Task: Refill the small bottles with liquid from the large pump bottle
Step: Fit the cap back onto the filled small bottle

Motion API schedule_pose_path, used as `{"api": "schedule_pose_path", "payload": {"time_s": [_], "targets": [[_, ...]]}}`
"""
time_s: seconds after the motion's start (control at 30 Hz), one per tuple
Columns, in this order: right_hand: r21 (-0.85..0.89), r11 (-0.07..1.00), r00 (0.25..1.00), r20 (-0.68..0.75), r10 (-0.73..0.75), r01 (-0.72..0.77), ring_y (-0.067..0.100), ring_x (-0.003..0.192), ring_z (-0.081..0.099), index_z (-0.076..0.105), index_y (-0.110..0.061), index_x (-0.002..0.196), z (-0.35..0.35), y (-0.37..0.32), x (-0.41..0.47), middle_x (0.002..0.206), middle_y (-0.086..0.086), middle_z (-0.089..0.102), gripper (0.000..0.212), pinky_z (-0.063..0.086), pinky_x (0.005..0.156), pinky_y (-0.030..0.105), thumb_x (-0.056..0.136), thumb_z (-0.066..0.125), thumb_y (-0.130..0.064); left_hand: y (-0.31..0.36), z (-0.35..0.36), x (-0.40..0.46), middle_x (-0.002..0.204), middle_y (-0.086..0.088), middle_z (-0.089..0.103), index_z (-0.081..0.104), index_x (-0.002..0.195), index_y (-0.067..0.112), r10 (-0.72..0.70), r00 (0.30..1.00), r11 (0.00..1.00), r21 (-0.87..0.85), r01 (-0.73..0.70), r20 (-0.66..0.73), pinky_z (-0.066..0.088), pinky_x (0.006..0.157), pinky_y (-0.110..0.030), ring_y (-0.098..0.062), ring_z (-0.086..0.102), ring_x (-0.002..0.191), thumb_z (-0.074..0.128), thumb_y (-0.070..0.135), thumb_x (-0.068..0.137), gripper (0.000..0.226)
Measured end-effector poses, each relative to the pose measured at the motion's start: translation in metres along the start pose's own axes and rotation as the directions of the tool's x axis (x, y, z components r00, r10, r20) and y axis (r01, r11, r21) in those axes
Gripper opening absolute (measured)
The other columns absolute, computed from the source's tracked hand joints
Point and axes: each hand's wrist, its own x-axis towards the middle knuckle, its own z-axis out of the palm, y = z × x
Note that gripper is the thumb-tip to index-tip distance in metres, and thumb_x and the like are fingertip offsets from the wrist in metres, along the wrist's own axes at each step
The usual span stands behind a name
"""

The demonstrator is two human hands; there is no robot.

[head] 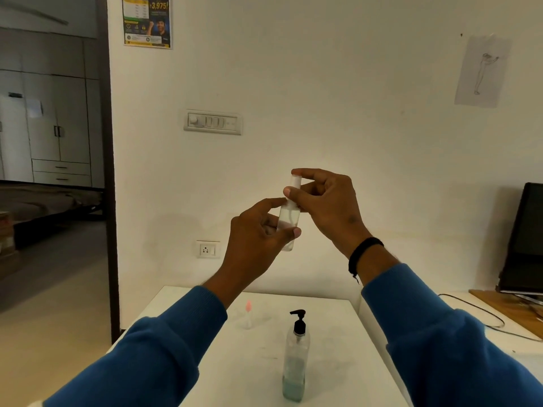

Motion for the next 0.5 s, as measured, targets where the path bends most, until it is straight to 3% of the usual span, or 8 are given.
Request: {"api": "schedule_pose_path", "payload": {"time_s": [0.13,0.3,0.5], "targets": [[-0.033,0.999,1.0,-0.004,-0.009,0.009,0.015,0.078,0.076,0.074,-0.022,0.117,-0.0018,-0.0044,0.0079,0.078,-0.001,0.077,0.035,0.063,0.085,0.044,0.084,0.085,-0.023,0.003,0.0011,0.0063,0.083,0.01,0.072,0.066,0.126,0.021,0.017,1.0,1.0,0.025,-0.017,-0.006,0.053,0.066,-0.009,-0.008,0.071,0.073,0.088,0.025,0.079,0.052],[-0.043,0.999,0.999,-0.049,-0.014,0.011,0.019,0.085,0.076,0.075,-0.025,0.11,-0.0023,-0.0018,0.01,0.09,-0.002,0.077,0.032,0.064,0.081,0.046,0.081,0.088,-0.028,0.0043,0.0025,0.0083,0.086,0.004,0.075,0.066,0.125,0.02,0.023,1.0,0.999,0.034,-0.023,-0.017,0.052,0.065,-0.009,-0.011,0.07,0.073,0.088,0.026,0.078,0.051],[-0.116,0.991,0.994,-0.085,-0.075,0.065,0.015,0.082,0.074,0.071,-0.026,0.122,-0.0021,-0.0104,0.0046,0.084,-0.002,0.076,0.041,0.062,0.086,0.036,0.084,0.085,-0.026,0.0082,0.0041,0.0106,0.089,0.0,0.076,0.066,0.126,0.019,0.017,1.0,0.999,0.038,-0.016,-0.014,0.054,0.067,-0.011,-0.014,0.072,0.076,0.088,0.026,0.079,0.052]]}}
